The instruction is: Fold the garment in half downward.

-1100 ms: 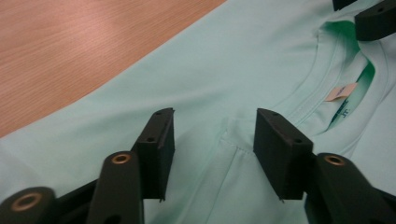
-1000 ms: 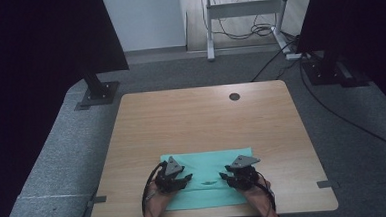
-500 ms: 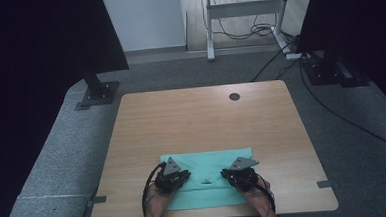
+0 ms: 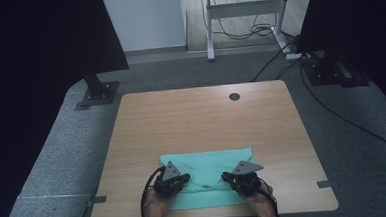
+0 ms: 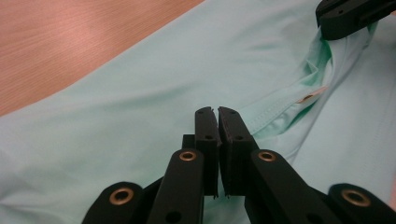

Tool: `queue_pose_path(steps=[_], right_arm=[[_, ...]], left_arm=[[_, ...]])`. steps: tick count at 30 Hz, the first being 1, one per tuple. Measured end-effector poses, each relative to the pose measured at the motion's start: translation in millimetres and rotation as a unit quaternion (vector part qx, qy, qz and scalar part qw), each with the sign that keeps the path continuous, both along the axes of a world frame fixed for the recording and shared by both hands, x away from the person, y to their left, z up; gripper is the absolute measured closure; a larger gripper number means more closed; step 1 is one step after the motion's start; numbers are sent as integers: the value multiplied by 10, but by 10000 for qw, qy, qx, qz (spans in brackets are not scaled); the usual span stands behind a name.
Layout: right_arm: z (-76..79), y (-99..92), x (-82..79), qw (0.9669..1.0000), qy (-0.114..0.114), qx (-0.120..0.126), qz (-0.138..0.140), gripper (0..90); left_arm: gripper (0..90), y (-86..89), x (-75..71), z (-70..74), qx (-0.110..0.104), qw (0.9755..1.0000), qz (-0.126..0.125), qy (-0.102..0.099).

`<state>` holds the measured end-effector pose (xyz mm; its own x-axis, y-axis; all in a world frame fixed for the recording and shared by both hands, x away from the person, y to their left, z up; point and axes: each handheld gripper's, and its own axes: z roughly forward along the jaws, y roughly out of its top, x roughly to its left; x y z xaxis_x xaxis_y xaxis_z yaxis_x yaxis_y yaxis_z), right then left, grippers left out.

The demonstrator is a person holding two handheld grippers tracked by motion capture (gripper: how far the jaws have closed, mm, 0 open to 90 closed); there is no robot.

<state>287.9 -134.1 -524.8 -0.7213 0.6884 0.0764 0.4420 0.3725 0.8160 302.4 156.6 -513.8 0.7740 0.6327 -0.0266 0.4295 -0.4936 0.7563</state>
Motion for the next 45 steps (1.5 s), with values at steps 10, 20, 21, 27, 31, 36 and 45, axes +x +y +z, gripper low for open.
queue_pose_path(steps=[10, 20, 21, 27, 31, 36, 45], right_arm=[[-22, -50, -209, 10000, -15, 75, -23, 820], [-35, -63, -370, 9999, -18, 154, 14, 795], [-37, -71, -385, 9999, -22, 164, 13, 789], [-30, -130, -485, 9998, -7, 217, 1, 764], [4, -180, -545, 9996, -48, 282, -43, 748], [91, -250, -547, 9992, -144, 355, -121, 732], [-16, -188, -278, 9993, 26, 209, -303, 647]], left_arm=[[869, 99, -249, 5, -169, 9998, 37, 18], [865, 133, -403, -6, -180, 9998, 13, -20], [864, 137, -419, -10, -182, 9998, 17, -7], [841, 190, -531, -32, -204, 9998, 25, 82], [806, 234, -584, 20, -245, 9997, 69, 37], [777, 257, -568, 171, -354, 9992, 127, -160], [695, 130, -260, 5, -208, 9995, 254, 43]])
